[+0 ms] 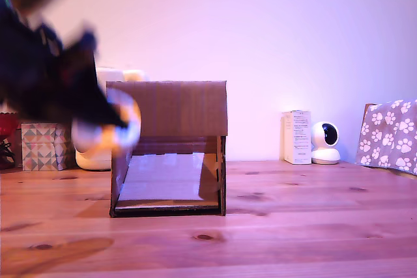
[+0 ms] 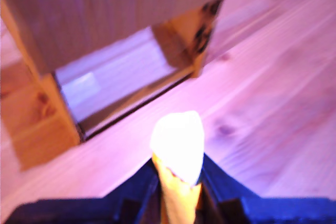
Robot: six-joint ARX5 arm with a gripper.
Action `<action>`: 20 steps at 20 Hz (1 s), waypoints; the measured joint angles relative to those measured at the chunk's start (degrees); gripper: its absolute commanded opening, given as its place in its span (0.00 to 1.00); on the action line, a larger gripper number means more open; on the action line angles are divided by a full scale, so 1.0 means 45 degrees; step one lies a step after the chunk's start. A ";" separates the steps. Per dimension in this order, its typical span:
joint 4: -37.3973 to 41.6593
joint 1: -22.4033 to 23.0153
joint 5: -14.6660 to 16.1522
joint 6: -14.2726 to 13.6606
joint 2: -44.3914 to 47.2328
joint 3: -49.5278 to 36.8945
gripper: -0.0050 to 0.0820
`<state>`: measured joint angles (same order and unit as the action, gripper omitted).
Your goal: Drop the footbag into the cardboard dice tower
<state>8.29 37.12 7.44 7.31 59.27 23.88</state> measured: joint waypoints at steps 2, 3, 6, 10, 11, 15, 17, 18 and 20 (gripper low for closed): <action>0.0155 0.0000 0.0010 0.0000 -0.0962 0.0000 0.04; 0.0452 0.0000 0.0010 0.0000 -0.1321 0.0000 0.05; 0.1749 0.0000 0.0000 -0.0015 -0.1719 0.0102 0.05; 0.1962 0.0000 -0.0068 -0.0685 -0.0675 0.1671 0.05; 0.1938 0.0000 -0.0073 -0.0685 -0.0180 0.2225 0.05; 0.0806 -0.0112 -0.0107 -0.1156 0.2142 0.4663 0.05; -0.0160 -0.0359 -0.0102 -0.1263 0.3434 0.5994 0.05; -0.0627 -0.0529 -0.0107 -0.1311 0.4080 0.6654 0.05; -0.1336 -0.0933 -0.0112 -0.1409 0.5323 0.7902 0.05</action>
<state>2.28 32.93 6.94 0.97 83.22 59.44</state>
